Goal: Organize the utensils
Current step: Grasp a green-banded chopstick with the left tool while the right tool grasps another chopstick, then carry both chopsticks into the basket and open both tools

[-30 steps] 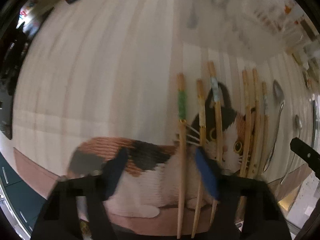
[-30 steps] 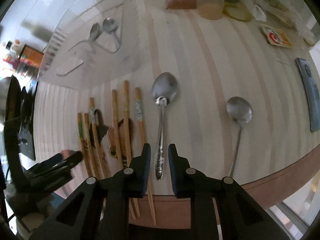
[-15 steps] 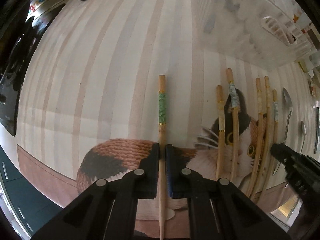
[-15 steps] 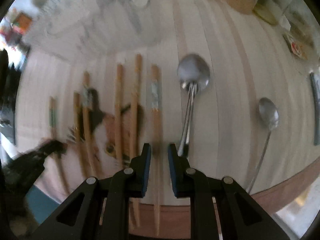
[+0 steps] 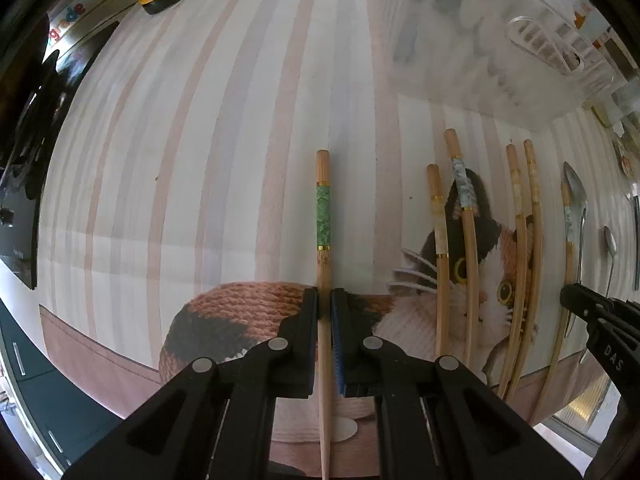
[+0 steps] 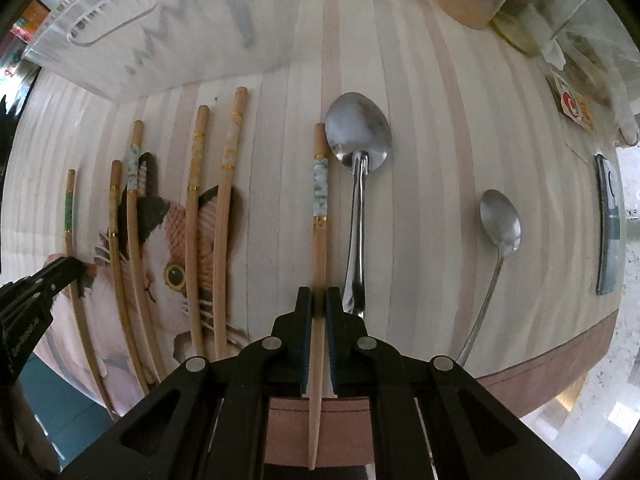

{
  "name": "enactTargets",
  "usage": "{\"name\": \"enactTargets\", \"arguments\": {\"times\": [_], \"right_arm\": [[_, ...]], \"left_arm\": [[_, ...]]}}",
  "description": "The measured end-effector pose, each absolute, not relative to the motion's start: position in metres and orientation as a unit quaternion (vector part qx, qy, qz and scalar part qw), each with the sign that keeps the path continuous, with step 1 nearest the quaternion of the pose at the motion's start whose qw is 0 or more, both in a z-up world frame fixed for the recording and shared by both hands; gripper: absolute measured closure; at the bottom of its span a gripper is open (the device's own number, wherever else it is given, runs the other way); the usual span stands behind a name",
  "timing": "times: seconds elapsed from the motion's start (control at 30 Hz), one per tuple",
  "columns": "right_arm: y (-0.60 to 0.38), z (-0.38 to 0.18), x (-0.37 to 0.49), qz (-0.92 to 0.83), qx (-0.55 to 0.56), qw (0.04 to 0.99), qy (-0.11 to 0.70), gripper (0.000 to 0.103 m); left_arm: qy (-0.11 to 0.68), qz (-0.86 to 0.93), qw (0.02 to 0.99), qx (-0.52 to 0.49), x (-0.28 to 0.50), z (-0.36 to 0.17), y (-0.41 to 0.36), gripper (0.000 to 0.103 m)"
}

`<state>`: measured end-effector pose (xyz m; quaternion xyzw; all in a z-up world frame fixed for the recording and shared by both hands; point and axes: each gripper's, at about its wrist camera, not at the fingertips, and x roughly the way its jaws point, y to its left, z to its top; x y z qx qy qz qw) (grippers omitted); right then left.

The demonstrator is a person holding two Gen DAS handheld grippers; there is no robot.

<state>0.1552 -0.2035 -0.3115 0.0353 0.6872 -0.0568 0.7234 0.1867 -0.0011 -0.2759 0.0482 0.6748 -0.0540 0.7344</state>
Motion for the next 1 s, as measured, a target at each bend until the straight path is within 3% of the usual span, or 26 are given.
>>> {"name": "enactTargets", "arguments": {"times": [0.73,1.0], "right_arm": [[-0.193,-0.313,0.139,-0.060,0.053,0.725,0.684,0.096],[-0.202,-0.277,0.127,-0.035,0.072,0.756,0.649,0.096]], "left_arm": [[0.669,-0.052,0.739,0.066,0.186,-0.275,-0.007,0.099],[0.608,-0.048,0.790,0.066,0.184,-0.203,0.002,0.099]]}}
